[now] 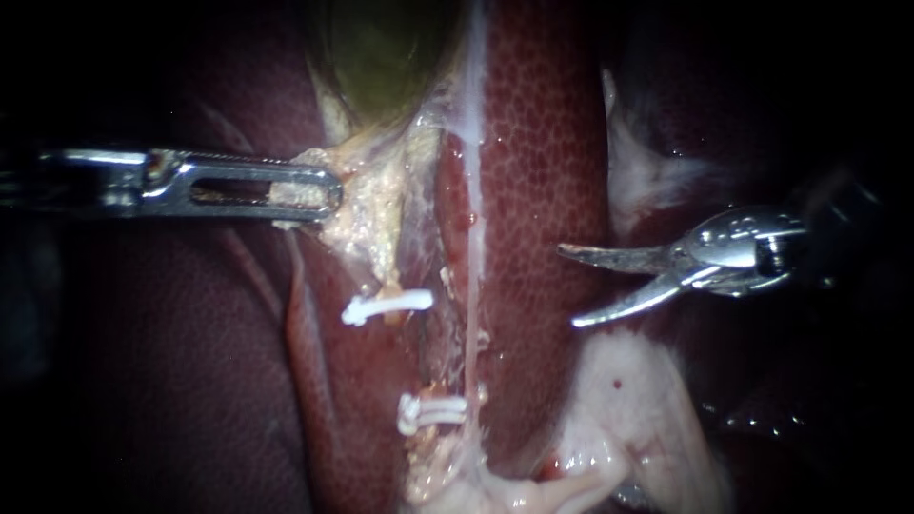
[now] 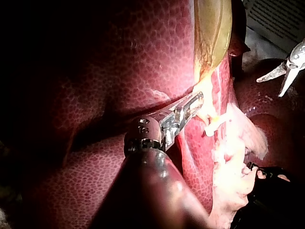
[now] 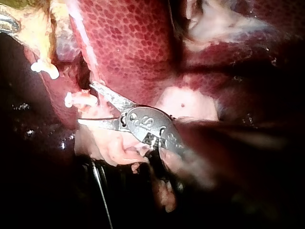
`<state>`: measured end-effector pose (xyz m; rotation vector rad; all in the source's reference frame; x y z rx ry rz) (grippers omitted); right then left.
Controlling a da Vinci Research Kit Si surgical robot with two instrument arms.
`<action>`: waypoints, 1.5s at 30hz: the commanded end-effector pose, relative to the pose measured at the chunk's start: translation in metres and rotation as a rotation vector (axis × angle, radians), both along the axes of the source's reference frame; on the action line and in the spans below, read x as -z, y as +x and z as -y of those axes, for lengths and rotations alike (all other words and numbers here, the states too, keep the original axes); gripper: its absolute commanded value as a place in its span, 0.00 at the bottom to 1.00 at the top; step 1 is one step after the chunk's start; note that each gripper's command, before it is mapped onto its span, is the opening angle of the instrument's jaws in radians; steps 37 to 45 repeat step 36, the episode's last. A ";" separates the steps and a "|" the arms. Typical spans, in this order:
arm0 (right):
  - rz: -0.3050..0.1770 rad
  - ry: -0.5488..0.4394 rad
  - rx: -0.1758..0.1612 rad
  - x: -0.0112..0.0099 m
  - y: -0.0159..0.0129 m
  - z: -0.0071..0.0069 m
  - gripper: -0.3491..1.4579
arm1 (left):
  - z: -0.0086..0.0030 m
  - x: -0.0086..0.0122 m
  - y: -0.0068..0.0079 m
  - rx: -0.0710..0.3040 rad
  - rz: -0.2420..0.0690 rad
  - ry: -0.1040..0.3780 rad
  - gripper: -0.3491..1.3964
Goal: Go back from the cut left tube
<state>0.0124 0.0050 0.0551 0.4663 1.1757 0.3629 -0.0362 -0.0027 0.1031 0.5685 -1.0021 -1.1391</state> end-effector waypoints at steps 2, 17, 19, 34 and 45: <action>0.001 0.001 0.002 0.0000 0.0000 0.0000 0.98 | 0.0003 -0.0004 -0.0004 -0.005 0.003 0.000 0.07; -0.001 0.001 0.000 0.0002 0.0001 0.0001 0.98 | 0.0016 -0.0036 -0.0047 -0.036 0.007 -0.001 0.08; -0.004 0.001 -0.002 0.0002 0.0001 0.0002 0.98 | 0.0018 -0.0038 -0.0050 -0.041 0.008 0.000 0.08; -0.006 -0.005 -0.003 0.0003 0.0002 0.0002 0.98 | 0.0018 -0.0039 -0.0054 -0.041 0.008 0.000 0.09; -0.006 -0.005 -0.003 0.0003 0.0002 0.0002 0.98 | 0.0018 -0.0039 -0.0054 -0.041 0.008 0.000 0.09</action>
